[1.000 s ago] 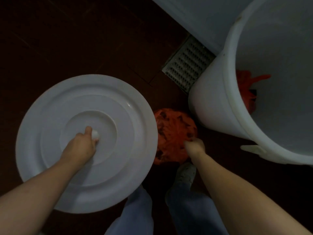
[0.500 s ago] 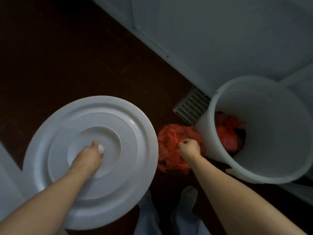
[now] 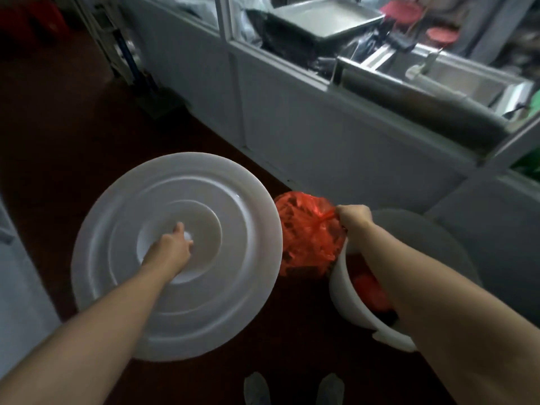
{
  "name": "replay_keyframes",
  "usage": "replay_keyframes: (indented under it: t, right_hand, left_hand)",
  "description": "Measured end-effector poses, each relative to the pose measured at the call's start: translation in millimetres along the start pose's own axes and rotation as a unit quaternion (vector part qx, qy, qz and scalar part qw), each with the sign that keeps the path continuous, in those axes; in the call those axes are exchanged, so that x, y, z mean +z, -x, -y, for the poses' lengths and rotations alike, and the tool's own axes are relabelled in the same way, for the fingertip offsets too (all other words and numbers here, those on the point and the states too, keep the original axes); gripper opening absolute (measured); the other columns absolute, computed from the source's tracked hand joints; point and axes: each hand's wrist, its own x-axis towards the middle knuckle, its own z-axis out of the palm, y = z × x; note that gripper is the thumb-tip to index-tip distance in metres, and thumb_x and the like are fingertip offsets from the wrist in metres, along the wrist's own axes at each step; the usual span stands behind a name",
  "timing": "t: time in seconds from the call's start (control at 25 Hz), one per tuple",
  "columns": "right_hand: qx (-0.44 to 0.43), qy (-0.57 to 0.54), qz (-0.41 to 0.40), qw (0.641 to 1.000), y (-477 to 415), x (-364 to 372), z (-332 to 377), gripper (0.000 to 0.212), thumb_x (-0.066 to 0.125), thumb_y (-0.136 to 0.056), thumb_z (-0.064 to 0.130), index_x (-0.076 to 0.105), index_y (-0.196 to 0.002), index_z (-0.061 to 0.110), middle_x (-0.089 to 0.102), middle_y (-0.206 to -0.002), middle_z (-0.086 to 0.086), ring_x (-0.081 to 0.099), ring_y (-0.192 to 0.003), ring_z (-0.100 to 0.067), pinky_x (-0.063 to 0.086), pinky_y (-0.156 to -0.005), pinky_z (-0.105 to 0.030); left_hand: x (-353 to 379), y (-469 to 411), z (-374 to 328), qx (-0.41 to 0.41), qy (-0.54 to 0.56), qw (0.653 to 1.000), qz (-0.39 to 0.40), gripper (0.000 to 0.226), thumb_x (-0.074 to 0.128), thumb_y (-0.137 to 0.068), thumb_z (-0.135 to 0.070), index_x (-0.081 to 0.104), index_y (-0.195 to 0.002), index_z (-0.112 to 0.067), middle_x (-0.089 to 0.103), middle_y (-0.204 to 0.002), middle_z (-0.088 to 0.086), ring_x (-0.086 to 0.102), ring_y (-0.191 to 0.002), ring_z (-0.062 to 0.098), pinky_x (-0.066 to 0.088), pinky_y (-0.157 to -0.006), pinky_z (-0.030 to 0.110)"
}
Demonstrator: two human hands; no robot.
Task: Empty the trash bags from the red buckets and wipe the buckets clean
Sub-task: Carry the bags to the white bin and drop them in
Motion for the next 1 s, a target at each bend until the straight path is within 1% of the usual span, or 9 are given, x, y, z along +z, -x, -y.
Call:
replay_keyframes:
  t: [0.2,0.44,0.52,0.56,0.64,0.72,0.76,0.88,1.0]
  right_hand:
    - [-0.015,-0.041,-0.043,0.998,11.0,-77.9,44.4,0.012,0.064,-0.075,0.005,0.059,-0.065,0.008,0.055,-0.060,-0.007,0.050,-0.047,-0.020,0.038,-0.045,-0.026]
    - [0.007,0.003,-0.075,0.997,-7.8,-173.6,28.4,0.025,0.058,-0.084,-0.003,0.051,-0.062,0.008,0.046,-0.054,-0.007,0.041,-0.033,-0.015,0.028,-0.031,-0.015]
    - [0.014,0.053,-0.061,0.997,-28.1,-198.7,9.3,0.029,0.056,-0.085,-0.006,0.050,-0.061,0.008,0.044,-0.054,-0.008,0.037,-0.027,-0.013,0.028,-0.034,-0.015]
    - [0.022,0.086,-0.040,0.995,-37.4,-209.8,-0.1,0.026,0.056,-0.086,-0.006,0.054,-0.064,0.006,0.046,-0.055,-0.010,0.039,-0.028,-0.014,0.030,-0.037,-0.017]
    - [0.028,0.114,0.008,0.993,-60.5,-234.2,-20.7,0.013,0.057,-0.089,-0.004,0.067,-0.086,0.005,0.054,-0.067,-0.011,0.049,-0.044,-0.017,0.040,-0.045,-0.023]
    - [0.048,0.100,0.022,0.994,-78.4,-259.3,-41.8,0.018,0.058,-0.093,0.001,0.068,-0.104,0.011,0.058,-0.079,-0.009,0.053,-0.058,-0.019,0.047,-0.057,-0.028]
    - [0.057,0.093,0.017,0.994,-86.7,-272.4,-50.2,0.018,0.056,-0.094,0.001,0.067,-0.104,0.010,0.058,-0.077,-0.011,0.054,-0.054,-0.019,0.046,-0.053,-0.026]
    - [0.086,0.094,0.009,0.992,-104.5,-308.2,-68.9,0.028,0.041,-0.099,-0.004,0.061,-0.088,0.011,0.055,-0.070,-0.012,0.046,-0.027,-0.010,0.028,-0.031,-0.012]
    - [0.092,0.088,0.002,0.992,-128.3,-337.7,-87.9,0.032,0.037,-0.098,-0.008,0.064,-0.094,0.010,0.056,-0.070,-0.012,0.046,-0.028,-0.009,0.027,-0.029,-0.011]
  left_hand:
    - [-43.2,-6.5,-60.7,0.040,0.011,0.999,-0.016,0.045,0.047,-0.101,-0.031,0.031,-0.137,-0.009,0.062,-0.115,0.032,0.062,-0.107,0.045,0.047,-0.084,0.044]
    - [-44.7,-9.2,-164.2,0.107,-0.005,0.994,0.017,0.044,0.050,-0.100,-0.031,0.033,-0.134,-0.009,0.064,-0.114,0.030,0.063,-0.107,0.045,0.049,-0.086,0.045]
    - [-37.3,-8.1,-201.7,0.125,-0.013,0.992,0.029,0.046,0.051,-0.100,-0.032,0.033,-0.136,-0.010,0.065,-0.114,0.029,0.063,-0.108,0.045,0.050,-0.086,0.045]
    - [-32.2,-7.3,-219.3,0.131,-0.016,0.991,0.034,0.046,0.050,-0.100,-0.032,0.033,-0.137,-0.011,0.065,-0.114,0.028,0.063,-0.108,0.044,0.049,-0.086,0.044]
    - [-17.4,-4.8,-261.4,0.151,-0.027,0.987,0.041,0.045,0.050,-0.100,-0.031,0.033,-0.137,-0.011,0.064,-0.116,0.028,0.062,-0.108,0.044,0.048,-0.084,0.043]
    - [-0.9,1.7,-302.9,0.171,-0.038,0.983,0.051,0.040,0.049,-0.101,-0.030,0.035,-0.133,-0.010,0.065,-0.114,0.028,0.063,-0.107,0.043,0.048,-0.081,0.043]
    - [7.8,3.8,-322.5,0.176,-0.041,0.982,0.056,0.037,0.049,-0.101,-0.029,0.036,-0.130,-0.010,0.065,-0.112,0.028,0.063,-0.105,0.043,0.048,-0.080,0.042]
    - [30.2,5.6,-376.1,0.186,-0.053,0.978,0.076,0.035,0.049,-0.100,-0.030,0.036,-0.128,-0.012,0.065,-0.111,0.026,0.063,-0.105,0.042,0.046,-0.077,0.041]
    - [51.2,2.7,-425.9,0.205,-0.067,0.972,0.096,0.034,0.048,-0.100,-0.031,0.036,-0.126,-0.012,0.065,-0.111,0.027,0.063,-0.105,0.043,0.041,-0.073,0.038]
